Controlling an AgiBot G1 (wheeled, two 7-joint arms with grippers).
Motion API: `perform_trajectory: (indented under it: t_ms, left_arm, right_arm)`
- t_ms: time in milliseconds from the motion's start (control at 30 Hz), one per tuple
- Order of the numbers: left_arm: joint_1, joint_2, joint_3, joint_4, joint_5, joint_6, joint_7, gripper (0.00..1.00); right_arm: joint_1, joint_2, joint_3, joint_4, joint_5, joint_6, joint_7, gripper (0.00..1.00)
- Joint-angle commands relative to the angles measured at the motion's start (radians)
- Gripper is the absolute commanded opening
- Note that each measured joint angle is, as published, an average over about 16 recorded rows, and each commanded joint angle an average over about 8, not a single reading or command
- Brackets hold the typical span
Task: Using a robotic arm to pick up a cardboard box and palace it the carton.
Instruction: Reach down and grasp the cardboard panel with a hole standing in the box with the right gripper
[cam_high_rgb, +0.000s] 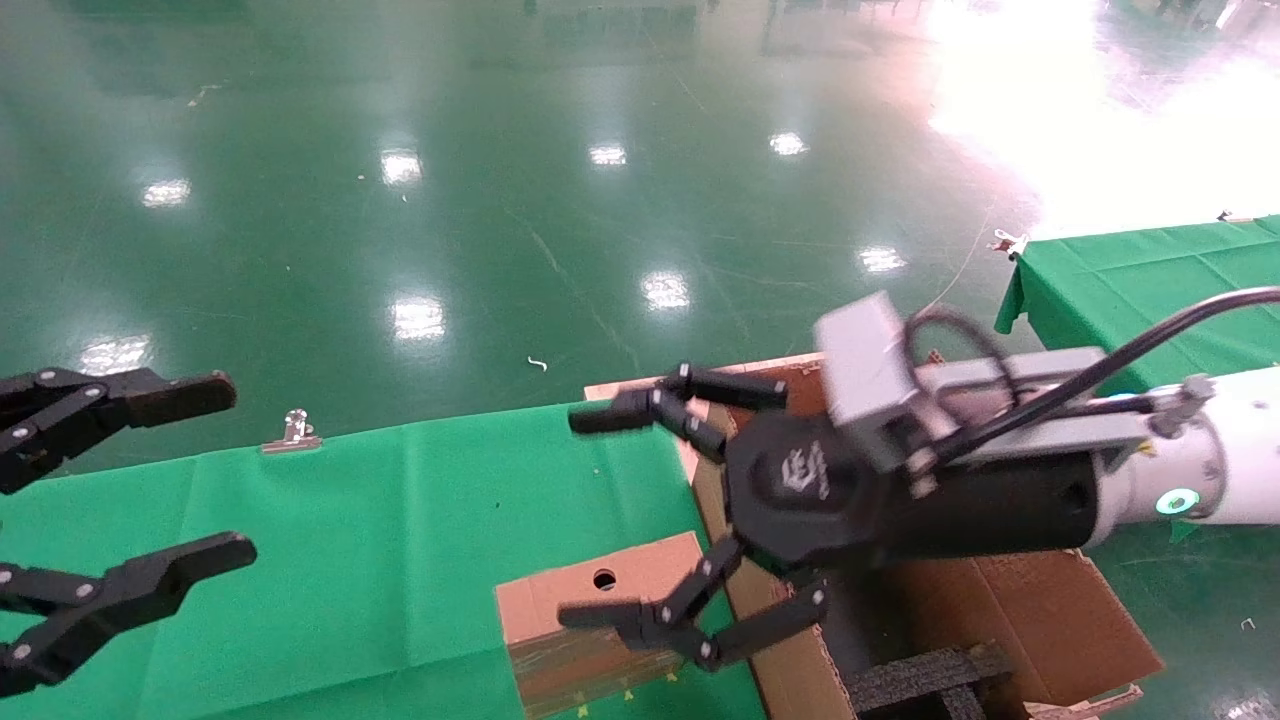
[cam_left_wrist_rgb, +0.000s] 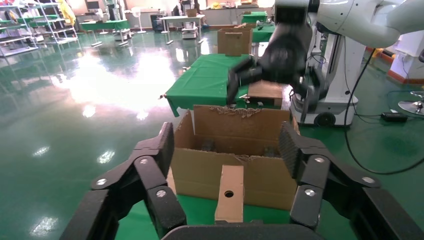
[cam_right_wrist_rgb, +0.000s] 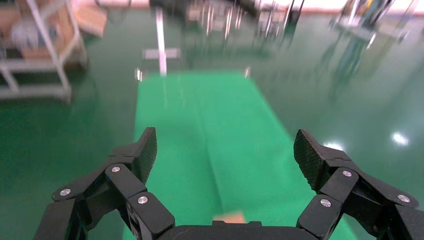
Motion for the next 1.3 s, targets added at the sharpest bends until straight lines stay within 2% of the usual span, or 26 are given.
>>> perform_trajectory:
  t_ms: [33,200,400,800,1000,1033,1167,1233,1300]
  left_arm:
    - [0.0,0.0,0.0,0.0,0.0,0.0,0.0,0.0]
    - [0.0,0.0,0.0,0.0,0.0,0.0,0.0,0.0]
    - [0.0,0.0,0.0,0.0,0.0,0.0,0.0,0.0]
    - [0.0,0.0,0.0,0.0,0.0,0.0,0.0,0.0]
    - [0.0,0.0,0.0,0.0,0.0,0.0,0.0,0.0]
    - [0.0,0.0,0.0,0.0,0.0,0.0,0.0,0.03]
    - [0.0,0.0,0.0,0.0,0.0,0.0,0.0,0.53]
    - [0.0,0.0,0.0,0.0,0.0,0.0,0.0,0.78]
    - [0.0,0.0,0.0,0.0,0.0,0.0,0.0,1.0]
  right_arm:
    - [0.025,0.007,-0.023,0.008,-0.055,-0.007,0.013,1.0]
    - [0.124,-0.046,-0.111,-0.008,-0.226,-0.037,0.031,1.0]
    - [0.224,-0.118,-0.215,-0.053,-0.379,-0.059,0.013,1.0]
    - [0.383,-0.244,-0.445,-0.159,-0.577,-0.07,-0.061,1.0]
    - [0.455,-0.299,-0.556,-0.21,-0.636,-0.068,-0.1,1.0]
    - [0.464,-0.305,-0.57,-0.219,-0.639,-0.068,-0.107,1.0]
    - [0.488,-0.324,-0.611,-0.249,-0.641,-0.061,-0.132,1.0]
    - [0.495,-0.329,-0.624,-0.26,-0.64,-0.058,-0.143,0.87]
    - [0.503,-0.334,-0.633,-0.27,-0.641,-0.053,-0.154,0.62]
